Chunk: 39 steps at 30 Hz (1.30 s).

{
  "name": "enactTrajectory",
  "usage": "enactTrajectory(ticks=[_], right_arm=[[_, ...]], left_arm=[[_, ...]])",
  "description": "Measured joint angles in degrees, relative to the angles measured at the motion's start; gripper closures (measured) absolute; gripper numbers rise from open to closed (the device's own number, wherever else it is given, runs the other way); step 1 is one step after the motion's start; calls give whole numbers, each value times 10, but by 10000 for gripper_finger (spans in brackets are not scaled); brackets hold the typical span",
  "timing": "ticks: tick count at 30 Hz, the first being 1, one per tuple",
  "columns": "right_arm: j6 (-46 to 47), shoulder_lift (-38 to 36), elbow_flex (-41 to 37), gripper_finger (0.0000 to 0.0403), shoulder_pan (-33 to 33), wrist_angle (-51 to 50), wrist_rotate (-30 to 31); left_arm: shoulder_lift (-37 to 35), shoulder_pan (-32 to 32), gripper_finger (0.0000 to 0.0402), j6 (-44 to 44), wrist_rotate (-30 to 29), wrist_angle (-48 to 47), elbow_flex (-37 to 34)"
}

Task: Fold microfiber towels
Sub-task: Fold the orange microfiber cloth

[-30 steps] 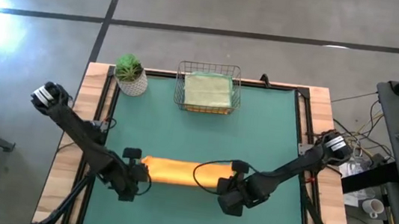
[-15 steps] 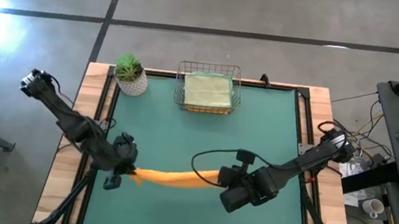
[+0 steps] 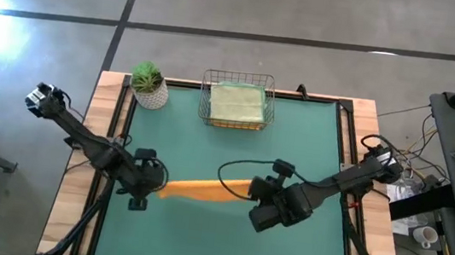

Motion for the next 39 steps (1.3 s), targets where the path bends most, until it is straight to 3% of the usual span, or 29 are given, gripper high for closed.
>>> enactTrajectory(ticks=[7,12,22,33,36,39], right_arm=[[-6,2,-26,394,-34,2,50],[-9,2,-34,394,-36,3,54],[24,2,-93,394,-19,34,40],[40,2,-95,394,-31,16,74],[60,2,-95,394,-28,18,72],[80,5,-98,394,-17,34,41]], left_arm=[[40,64,392,73,-26,2,6],[47,98,392,100,-34,0,15],[50,104,392,147,-17,-4,27],[49,160,392,229,-104,-25,55],[49,160,392,213,-92,-23,49],[52,149,392,175,-29,5,18]])
